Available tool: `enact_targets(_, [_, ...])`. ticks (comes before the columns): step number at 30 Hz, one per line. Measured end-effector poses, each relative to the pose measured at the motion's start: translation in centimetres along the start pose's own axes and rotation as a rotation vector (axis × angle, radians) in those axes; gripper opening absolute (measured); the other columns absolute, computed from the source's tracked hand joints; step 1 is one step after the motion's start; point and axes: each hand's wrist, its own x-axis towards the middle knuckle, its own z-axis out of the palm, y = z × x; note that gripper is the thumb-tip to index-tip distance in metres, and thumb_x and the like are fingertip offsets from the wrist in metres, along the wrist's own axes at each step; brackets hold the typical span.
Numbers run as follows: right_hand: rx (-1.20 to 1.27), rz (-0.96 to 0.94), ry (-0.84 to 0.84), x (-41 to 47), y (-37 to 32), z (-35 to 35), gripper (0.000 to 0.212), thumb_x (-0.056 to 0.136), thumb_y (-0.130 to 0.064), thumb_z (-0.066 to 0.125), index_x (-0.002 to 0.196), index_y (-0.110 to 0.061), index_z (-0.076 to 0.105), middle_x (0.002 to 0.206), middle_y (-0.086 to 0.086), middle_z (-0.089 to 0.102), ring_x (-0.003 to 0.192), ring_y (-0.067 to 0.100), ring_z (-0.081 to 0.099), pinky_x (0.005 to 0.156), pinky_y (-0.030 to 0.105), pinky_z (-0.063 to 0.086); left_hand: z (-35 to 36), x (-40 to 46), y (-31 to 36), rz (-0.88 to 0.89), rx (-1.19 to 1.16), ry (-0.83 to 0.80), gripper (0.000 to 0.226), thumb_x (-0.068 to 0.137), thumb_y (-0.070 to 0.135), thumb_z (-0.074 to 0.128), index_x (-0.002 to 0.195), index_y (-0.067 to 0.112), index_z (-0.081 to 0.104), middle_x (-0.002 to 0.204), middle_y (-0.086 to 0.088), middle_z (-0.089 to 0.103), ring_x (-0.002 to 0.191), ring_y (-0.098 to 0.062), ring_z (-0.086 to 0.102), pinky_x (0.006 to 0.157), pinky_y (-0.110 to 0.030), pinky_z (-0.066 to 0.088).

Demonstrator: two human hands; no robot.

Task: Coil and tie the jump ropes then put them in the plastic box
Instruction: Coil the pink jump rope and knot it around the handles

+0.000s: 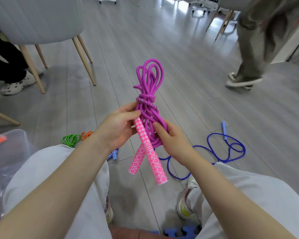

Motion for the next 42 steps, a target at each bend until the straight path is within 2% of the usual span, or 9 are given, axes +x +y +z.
enact_targets(4, [0.049,-0.041,0.038,0.1,-0.7,-0.8,0.019,0.102,-0.020,0.048,0.090,-0.020,0.063,0.074,0.004,0.056,0.066,0.011,0.049,0.065,0.030,0.046,0.2,-0.3,-0.4,-0.002,0.146,-0.005,0.052,0.088,-0.017,0.037,0.129,0.011,0.055,0.097,-0.011,0.067,0.081,-0.022,0.065,0.072,-0.032,0.054])
enact_targets(6, [0.032,-0.056,0.024,0.2,-0.6,-1.0,0.018,0.101,-0.022,0.049,0.094,-0.021,0.065,0.076,0.005,0.058,0.067,0.013,0.051,0.066,0.031,0.047,0.6,-0.3,-0.8,-0.017,0.240,0.042,0.060,0.083,-0.020,0.036,0.128,0.015,0.055,0.090,-0.010,0.068,0.075,-0.021,0.066,0.068,-0.030,0.054])
enact_targets(12, [-0.079,-0.064,0.047,0.4,0.1,-1.2,0.015,0.097,-0.027,0.057,0.093,-0.015,0.065,0.073,0.003,0.062,0.067,0.010,0.055,0.069,0.034,0.050,0.9,-0.1,-1.7,-0.055,0.249,0.056,0.037,0.092,0.019,0.061,0.128,0.018,0.054,0.106,-0.012,0.070,0.092,-0.025,0.069,0.084,-0.040,0.055])
enact_targets(17, [-0.111,-0.052,0.055,0.3,0.2,-1.2,0.014,0.094,-0.025,0.061,0.091,-0.013,0.066,0.068,-0.007,0.058,0.063,0.005,0.053,0.063,0.022,0.047,1.0,0.0,-2.3,0.005,0.343,0.087,0.065,0.084,0.012,0.072,0.140,0.022,0.040,0.111,-0.012,0.070,0.098,-0.025,0.071,0.091,-0.041,0.055])
enact_targets(21, [0.019,-0.041,0.034,0.6,-0.5,-1.6,0.011,0.096,-0.018,0.059,0.096,-0.011,0.068,0.077,0.006,0.063,0.072,0.014,0.058,0.070,0.035,0.052,0.8,0.0,-1.8,0.057,0.372,0.092,0.057,0.088,0.007,0.067,0.136,0.029,0.044,0.107,-0.011,0.071,0.095,-0.026,0.071,0.088,-0.041,0.056])
enact_targets(27, [0.201,0.037,0.028,0.5,-0.9,-1.6,0.011,0.097,-0.013,0.056,0.101,-0.016,0.065,0.073,0.002,0.062,0.066,0.011,0.060,0.067,0.026,0.055,0.5,0.3,-1.7,0.066,0.429,0.131,0.049,0.092,0.002,0.054,0.129,0.033,0.049,0.088,-0.003,0.066,0.081,-0.017,0.067,0.079,-0.035,0.056])
enact_targets(32, [0.522,0.151,0.017,0.8,-1.0,-2.1,0.021,0.097,-0.005,0.053,0.116,-0.011,0.058,0.079,0.003,0.062,0.075,0.021,0.070,0.073,0.037,0.059,0.2,0.1,-1.3,0.044,0.431,0.074,0.057,0.091,-0.006,0.050,0.131,0.033,0.045,0.087,-0.004,0.056,0.077,-0.016,0.063,0.068,-0.028,0.051])
enact_targets(38, [0.811,0.197,0.042,1.2,-1.5,-3.5,0.047,0.082,0.025,0.039,0.118,0.002,0.058,0.080,0.012,0.066,0.075,0.021,0.067,0.091,0.039,0.054,0.4,-0.2,-2.1,-0.073,0.515,-0.079,0.073,0.083,-0.007,0.065,0.138,0.034,0.039,0.090,-0.009,0.051,0.077,-0.018,0.054,0.070,-0.028,0.051])
enact_targets(42, [0.873,0.227,0.068,1.2,-1.2,-3.9,0.064,0.074,0.028,0.033,0.132,0.006,0.050,0.082,0.013,0.067,0.074,0.021,0.066,0.089,0.034,0.054,0.6,-0.4,-2.9,-0.088,0.663,-0.115,0.082,0.076,0.009,0.077,0.137,0.044,0.034,0.085,-0.004,0.050,0.074,-0.013,0.050,0.075,-0.033,0.048])
